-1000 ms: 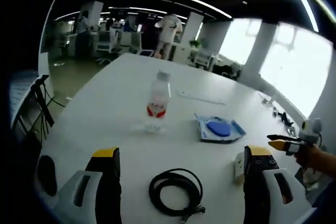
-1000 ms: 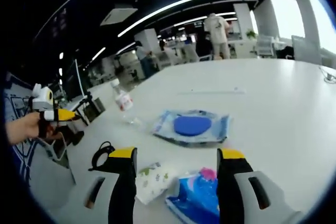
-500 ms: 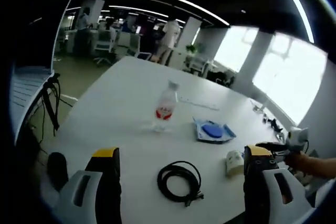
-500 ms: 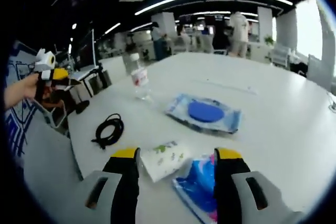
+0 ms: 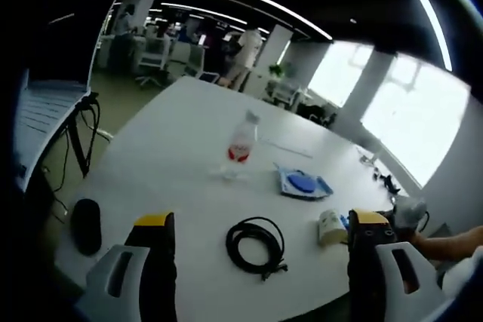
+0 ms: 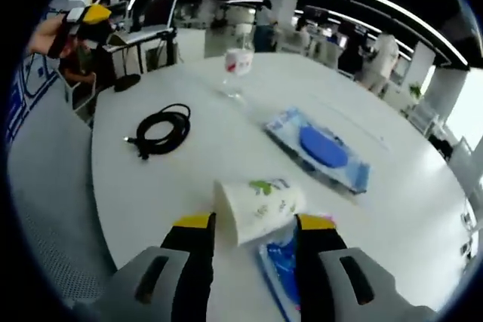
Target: Arrange the tabletop items into an orderly group along one side of the table until the central work area is clear of visible clutter.
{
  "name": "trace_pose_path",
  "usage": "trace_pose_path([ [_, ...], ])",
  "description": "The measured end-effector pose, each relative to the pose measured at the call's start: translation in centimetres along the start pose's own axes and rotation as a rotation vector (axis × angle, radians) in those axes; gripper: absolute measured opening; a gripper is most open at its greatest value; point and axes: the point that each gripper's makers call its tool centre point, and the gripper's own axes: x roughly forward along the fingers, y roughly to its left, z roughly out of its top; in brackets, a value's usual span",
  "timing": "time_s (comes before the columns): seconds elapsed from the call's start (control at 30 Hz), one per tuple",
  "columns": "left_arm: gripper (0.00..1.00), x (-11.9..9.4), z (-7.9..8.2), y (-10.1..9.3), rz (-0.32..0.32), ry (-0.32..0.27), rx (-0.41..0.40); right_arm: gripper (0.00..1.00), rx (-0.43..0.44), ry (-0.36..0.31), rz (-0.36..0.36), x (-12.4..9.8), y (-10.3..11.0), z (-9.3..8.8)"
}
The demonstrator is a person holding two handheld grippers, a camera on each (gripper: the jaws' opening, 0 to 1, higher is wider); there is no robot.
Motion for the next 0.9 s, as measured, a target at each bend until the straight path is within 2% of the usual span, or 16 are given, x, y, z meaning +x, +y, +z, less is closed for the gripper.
trace_pose_path([
  [0.07, 0.94, -0.2, -0.9, 0.3, 0.010, 0.032, 0.026, 0.27, -0.005, 0.029, -0.006, 0.3, 0.0, -0.3],
  [0.17, 0.93, -0.5, -1.7, 0.6, 0.014, 0.061, 0.050, 0.21, -0.037, 0.050, -0.040, 0.4, -0.4, -0.5],
  [0.37, 0.92, -0.7, -1.7, 1.6, 0.020, 0.035, -0.017, 0.11, -0.006, 0.068, -0.080, 0.4, -1.3, -0.9],
  [0.5, 0.92, -0.7, -2.3, 1.8, 0.025, 0.059, -0.003, 0.01, 0.025, 0.080, -0.092, 0.3, -1.7, -1.0],
  [0.6, 0.91, -0.8, -2.5, 2.0, 0.022, 0.056, -0.013, 0.00, 0.056, 0.074, -0.095, 0.3, -2.1, -0.7],
  [0.73, 0.91, -0.8, -2.9, 2.4, 0.023, 0.051, -0.039, 0.00, 0.135, 0.094, -0.061, 0.4, -1.7, -0.4],
  [0.87, 0.91, -0.9, -3.3, 2.4, 0.016, 0.055, -0.042, 0.00, 0.178, 0.109, -0.024, 0.3, -1.6, 1.6],
  [0.9, 0.91, -0.9, -3.4, 2.4, 0.017, 0.057, -0.040, 0.00, 0.223, 0.108, -0.010, 0.5, -1.6, 2.4],
])
